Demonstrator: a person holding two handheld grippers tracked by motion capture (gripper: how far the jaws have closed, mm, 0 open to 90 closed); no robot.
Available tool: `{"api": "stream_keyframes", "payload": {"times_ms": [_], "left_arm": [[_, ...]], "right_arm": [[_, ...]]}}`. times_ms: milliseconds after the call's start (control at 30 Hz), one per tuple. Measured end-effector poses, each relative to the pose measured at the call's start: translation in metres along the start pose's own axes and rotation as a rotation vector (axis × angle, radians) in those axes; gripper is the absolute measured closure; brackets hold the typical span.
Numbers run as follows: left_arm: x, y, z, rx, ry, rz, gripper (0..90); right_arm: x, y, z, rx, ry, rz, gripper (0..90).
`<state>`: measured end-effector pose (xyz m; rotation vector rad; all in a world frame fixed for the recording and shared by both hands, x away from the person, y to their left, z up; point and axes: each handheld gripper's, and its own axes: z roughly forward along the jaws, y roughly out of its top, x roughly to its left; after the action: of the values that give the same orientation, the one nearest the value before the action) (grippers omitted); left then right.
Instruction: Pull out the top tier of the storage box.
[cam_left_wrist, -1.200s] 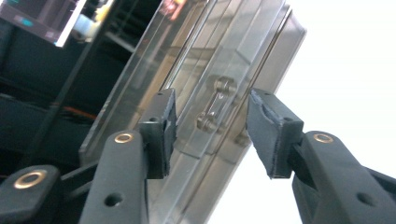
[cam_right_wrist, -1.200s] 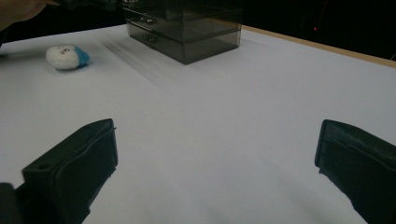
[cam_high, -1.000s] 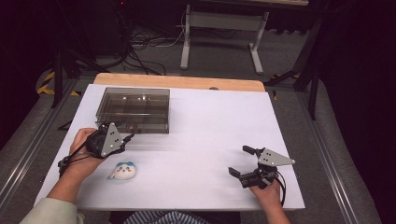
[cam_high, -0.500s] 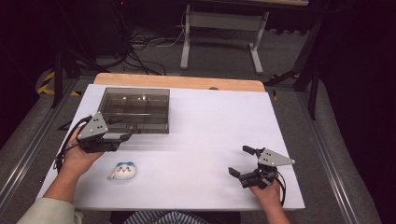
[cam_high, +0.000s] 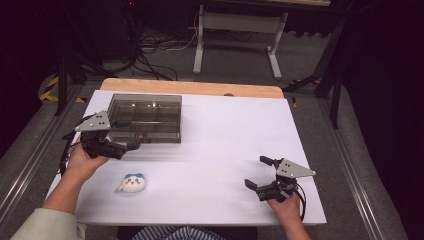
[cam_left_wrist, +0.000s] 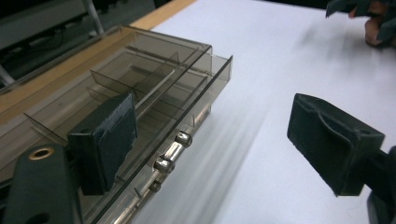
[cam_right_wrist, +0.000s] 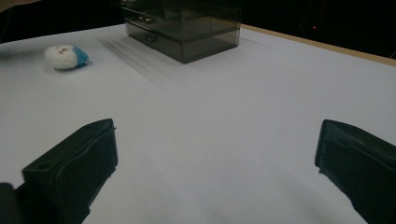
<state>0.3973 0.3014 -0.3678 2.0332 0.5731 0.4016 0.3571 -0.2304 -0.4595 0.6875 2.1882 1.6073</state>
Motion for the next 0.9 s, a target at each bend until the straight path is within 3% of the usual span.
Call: {"api": "stream_keyframes", "payload": {"times_ms": [67,133,200,367,467,900], "left_arm": [[0.001,0.001,0.002,0.015,-0.004,0.006,15.1],[0.003,0.004,0.007,0.053,-0.046,0.034,12.3],[0.004,0.005,0.01,0.074,-0.051,0.055,14.2],[0.005,0.012,0.016,0.135,-0.034,0.1,23.9],[0.006,0.017,0.023,0.2,-0.026,0.144,28.2],[0.01,0.025,0.042,0.319,-0.02,0.209,39.5]], "right_arm": [[0.0,0.0,0.0,-0.001,0.001,0.0,0.0],[0.0,0.0,0.0,-0.001,0.002,0.0,0.0],[0.0,0.0,0.0,-0.002,0.003,-0.004,0.0],[0.0,0.0,0.0,-0.003,0.004,-0.001,0.0],[0.0,0.0,0.0,-0.003,0.006,0.001,0.0],[0.0,0.0,0.0,-0.002,0.013,0.002,0.0]]}}
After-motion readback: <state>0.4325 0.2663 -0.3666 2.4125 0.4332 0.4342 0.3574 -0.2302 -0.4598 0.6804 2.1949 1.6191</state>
